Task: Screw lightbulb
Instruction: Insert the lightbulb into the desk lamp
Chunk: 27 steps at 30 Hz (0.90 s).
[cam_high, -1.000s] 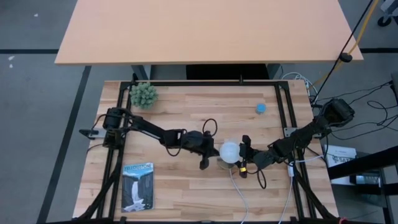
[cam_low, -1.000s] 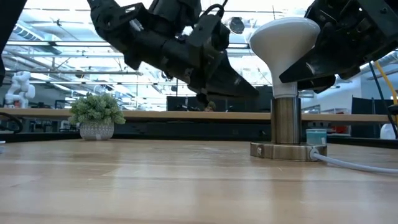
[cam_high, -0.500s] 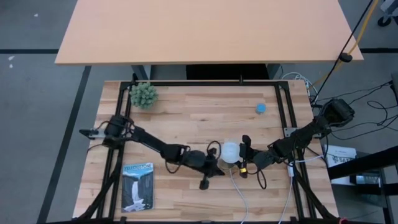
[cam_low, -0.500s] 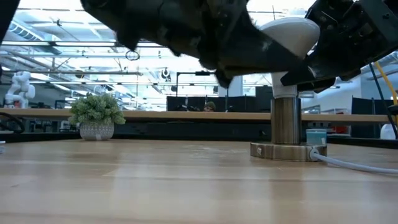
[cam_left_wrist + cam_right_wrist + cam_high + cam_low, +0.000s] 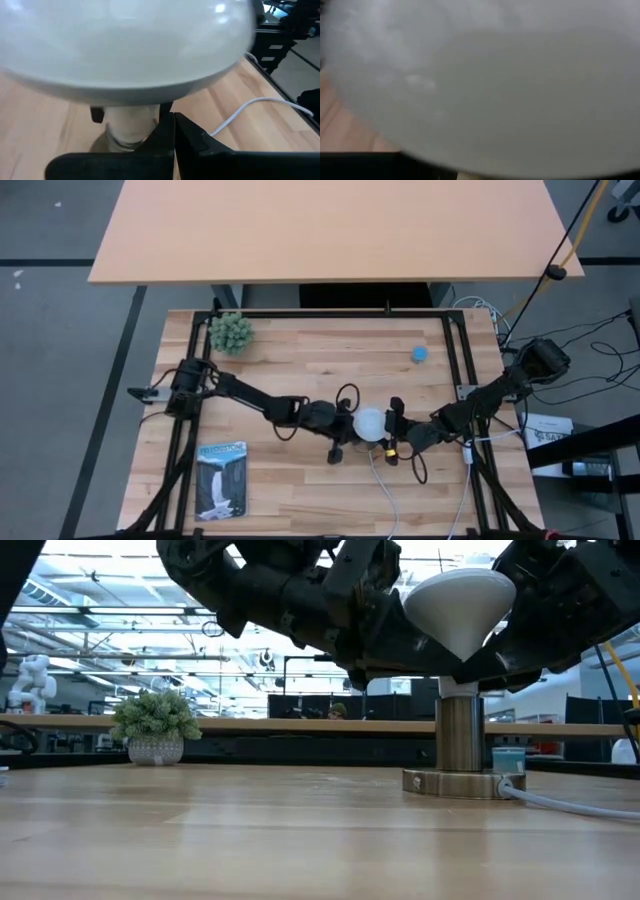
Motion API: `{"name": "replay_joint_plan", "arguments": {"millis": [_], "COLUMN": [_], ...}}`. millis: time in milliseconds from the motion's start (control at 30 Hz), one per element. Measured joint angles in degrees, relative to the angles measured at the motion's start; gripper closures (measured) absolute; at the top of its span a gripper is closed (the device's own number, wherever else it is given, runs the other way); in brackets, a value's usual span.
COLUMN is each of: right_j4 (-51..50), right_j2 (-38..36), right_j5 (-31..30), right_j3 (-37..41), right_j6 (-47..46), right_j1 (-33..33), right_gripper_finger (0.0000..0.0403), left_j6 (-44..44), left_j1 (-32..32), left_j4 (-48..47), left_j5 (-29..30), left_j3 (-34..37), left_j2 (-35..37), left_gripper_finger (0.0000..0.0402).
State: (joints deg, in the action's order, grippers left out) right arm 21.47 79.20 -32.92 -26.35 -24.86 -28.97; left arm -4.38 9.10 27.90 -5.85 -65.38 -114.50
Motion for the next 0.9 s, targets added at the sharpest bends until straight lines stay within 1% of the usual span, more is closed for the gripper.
{"name": "replay_joint_plan", "arguments": {"millis": [167,300,467,600,700,767,900], "right_j4": [-0.4,-0.8,-0.2,-0.3,-0.6,-0.8,-0.9], "right_j2": [0.0,0.0,0.0,0.0,0.0,0.0,0.0], "right_j5": [-0.3,-0.4,0.9,0.6,0.5,0.5,0.4], "right_j3": [0.0,0.1,0.0,0.0,0.0,0.0,0.0], "right_j6": [-1.3,-1.7,-1.7,-1.7,-1.7,-1.7,-1.7], "right_j1": [0.1,-0.1,-0.4,-0.5,-0.6,-0.5,-0.5], "right_gripper_finger": [0.0202,0.0202,0.0202,0.0202,0.0202,0.0202,0.0202], "left_j6": [0.0,0.0,0.0,-0.1,-0.9,-1.2,-1.5], "left_j1": [-1.7,-3.4,-4.6,-5.3,-5.2,-4.6,-2.2], "left_j4": [-1.1,-4.3,-9.0,-9.3,-9.0,-10.8,-13.4], "left_j5": [-0.2,-0.1,1.5,3.0,0.7,-0.8,-1.3], "left_j3": [0.0,0.1,0.1,0.0,0.1,0.1,0.1], "left_j2": [0.0,0.5,2.0,2.6,3.2,3.9,4.0], "left_gripper_finger": [0.0401,0.0401,0.0401,0.0401,0.0401,0.0401,0.0401]}}
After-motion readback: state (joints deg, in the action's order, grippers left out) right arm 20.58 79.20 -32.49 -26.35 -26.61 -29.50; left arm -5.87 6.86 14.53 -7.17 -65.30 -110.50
